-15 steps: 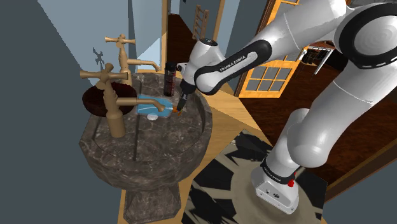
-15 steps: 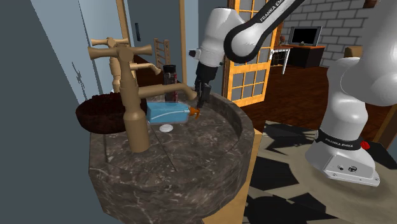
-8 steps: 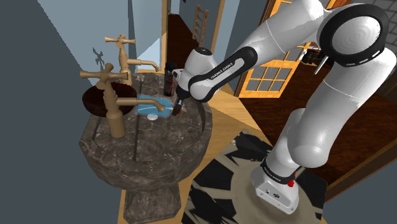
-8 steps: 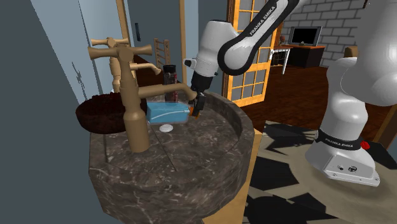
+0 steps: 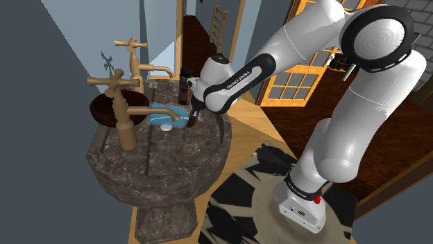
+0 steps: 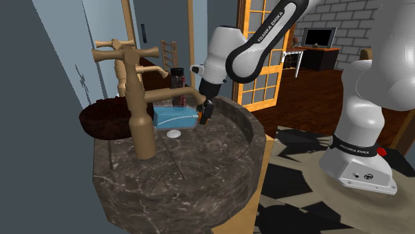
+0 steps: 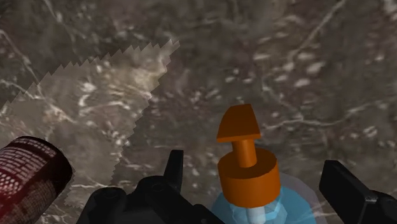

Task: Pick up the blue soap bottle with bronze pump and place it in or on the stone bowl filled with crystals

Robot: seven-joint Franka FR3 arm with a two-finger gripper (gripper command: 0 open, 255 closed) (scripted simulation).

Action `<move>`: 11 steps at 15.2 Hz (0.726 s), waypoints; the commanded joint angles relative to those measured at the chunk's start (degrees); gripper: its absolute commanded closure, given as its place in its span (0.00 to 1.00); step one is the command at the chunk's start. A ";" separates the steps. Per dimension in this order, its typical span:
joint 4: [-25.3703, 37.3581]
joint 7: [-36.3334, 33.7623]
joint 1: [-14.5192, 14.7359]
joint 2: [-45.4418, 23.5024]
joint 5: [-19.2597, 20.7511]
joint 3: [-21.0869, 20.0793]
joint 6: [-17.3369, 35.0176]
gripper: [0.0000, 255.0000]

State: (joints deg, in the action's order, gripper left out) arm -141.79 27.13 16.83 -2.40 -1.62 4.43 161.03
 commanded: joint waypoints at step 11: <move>0.00 0.00 0.01 -0.01 0.00 0.01 0.01 1.00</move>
State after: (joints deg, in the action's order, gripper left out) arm -141.75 27.09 16.80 -2.40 -1.58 4.49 161.10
